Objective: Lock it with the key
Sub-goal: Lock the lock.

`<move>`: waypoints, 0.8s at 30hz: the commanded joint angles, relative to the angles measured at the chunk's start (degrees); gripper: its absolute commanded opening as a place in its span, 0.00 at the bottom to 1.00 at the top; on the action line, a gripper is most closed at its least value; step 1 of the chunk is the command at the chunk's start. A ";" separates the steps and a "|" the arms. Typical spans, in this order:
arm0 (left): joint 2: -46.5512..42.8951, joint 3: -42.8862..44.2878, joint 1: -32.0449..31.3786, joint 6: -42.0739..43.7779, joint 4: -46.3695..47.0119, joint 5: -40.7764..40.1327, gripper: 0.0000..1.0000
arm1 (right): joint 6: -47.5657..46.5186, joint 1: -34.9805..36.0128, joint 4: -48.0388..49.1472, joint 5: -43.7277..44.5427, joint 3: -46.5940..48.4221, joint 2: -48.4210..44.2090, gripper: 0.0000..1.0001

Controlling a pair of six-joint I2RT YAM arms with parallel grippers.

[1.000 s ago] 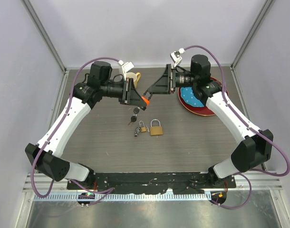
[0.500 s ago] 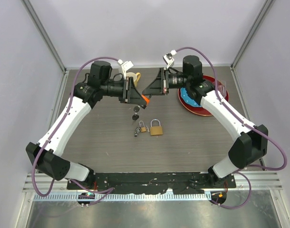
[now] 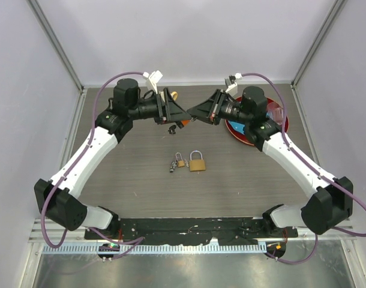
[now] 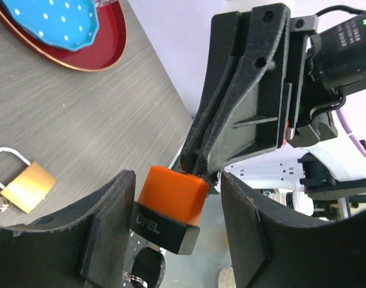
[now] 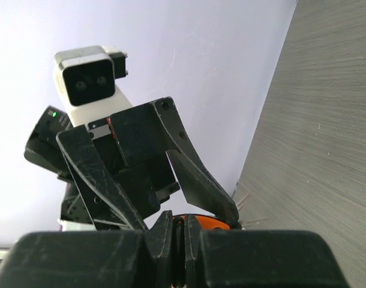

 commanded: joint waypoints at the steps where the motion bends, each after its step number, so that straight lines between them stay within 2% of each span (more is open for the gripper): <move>1: -3.24 0.01 0.01 -4.33 10.59 -3.04 0.62 | 6.76 -0.88 8.78 5.36 0.17 -3.34 0.02; 8: -3.06 -2.01 0.01 -8.02 18.58 -2.79 0.62 | 9.93 -3.25 6.94 8.43 0.96 -5.18 0.02; 14: -3.32 -3.06 -0.17 -8.11 19.56 -2.43 0.64 | 11.69 -5.10 7.99 7.56 0.87 -5.19 0.02; 18: -2.89 -3.94 -0.69 -9.87 24.21 -2.78 0.61 | 12.39 -5.19 8.26 7.47 0.87 -5.01 0.02; 24: -0.61 -2.98 -1.92 -10.23 25.45 -3.75 0.66 | 13.97 -5.19 11.86 6.76 0.35 -4.48 0.02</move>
